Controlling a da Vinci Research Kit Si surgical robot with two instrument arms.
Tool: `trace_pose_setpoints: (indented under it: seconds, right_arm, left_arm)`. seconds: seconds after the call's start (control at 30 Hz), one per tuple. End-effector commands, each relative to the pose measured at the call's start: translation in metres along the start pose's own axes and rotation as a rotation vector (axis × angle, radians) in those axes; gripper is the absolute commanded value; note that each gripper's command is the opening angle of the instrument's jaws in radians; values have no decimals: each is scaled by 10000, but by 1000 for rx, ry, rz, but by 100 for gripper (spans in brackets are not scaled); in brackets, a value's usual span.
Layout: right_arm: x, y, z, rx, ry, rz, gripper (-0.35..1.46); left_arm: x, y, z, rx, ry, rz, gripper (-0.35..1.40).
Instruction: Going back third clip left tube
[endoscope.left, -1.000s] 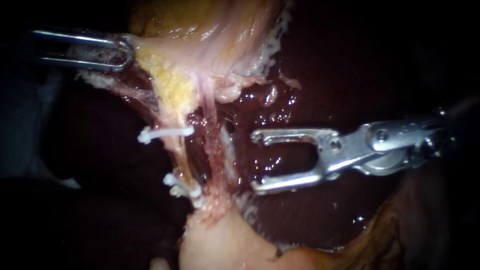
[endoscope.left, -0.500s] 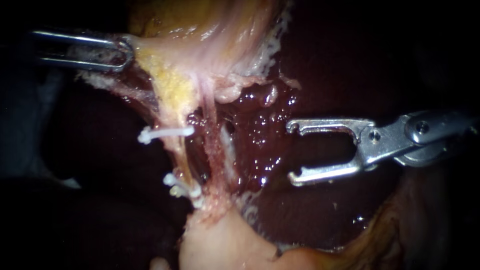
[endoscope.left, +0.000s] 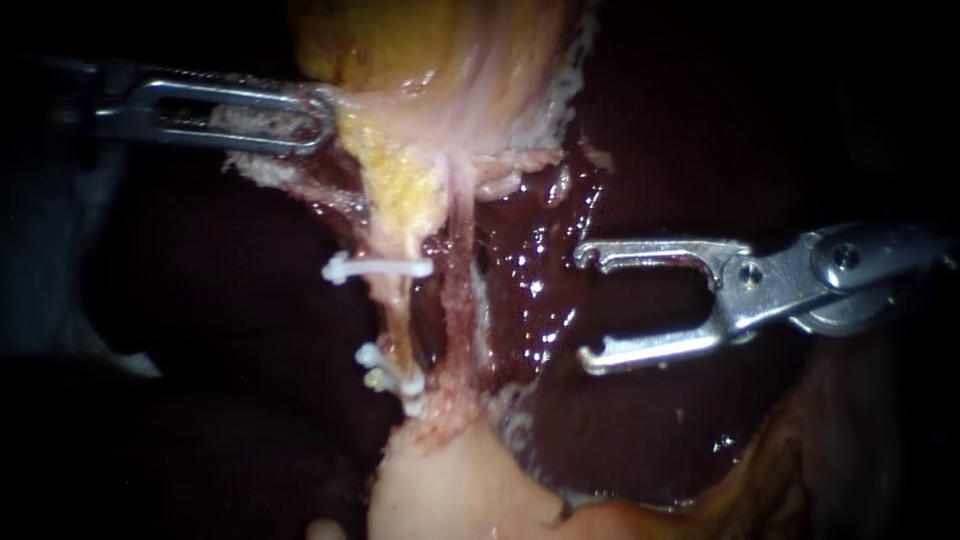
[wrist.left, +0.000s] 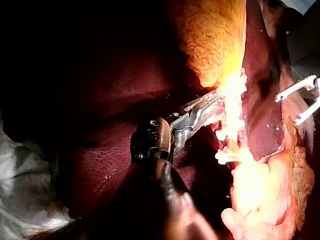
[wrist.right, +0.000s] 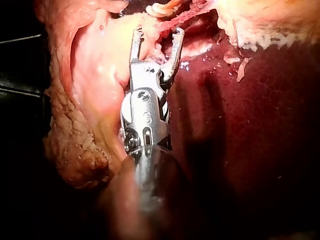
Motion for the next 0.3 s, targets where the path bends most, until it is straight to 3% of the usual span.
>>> trace_pose_setpoints:
  seconds: [0.03,0.3]
  right_arm:
    - [0,0,0,0,0,0,50]
    - [0,0,1,0,0,0,50]
  left_arm:
    - [-1,0,1,3,-3,0,-35]
    - [-1,-2,-1,0,-5,1,-35]
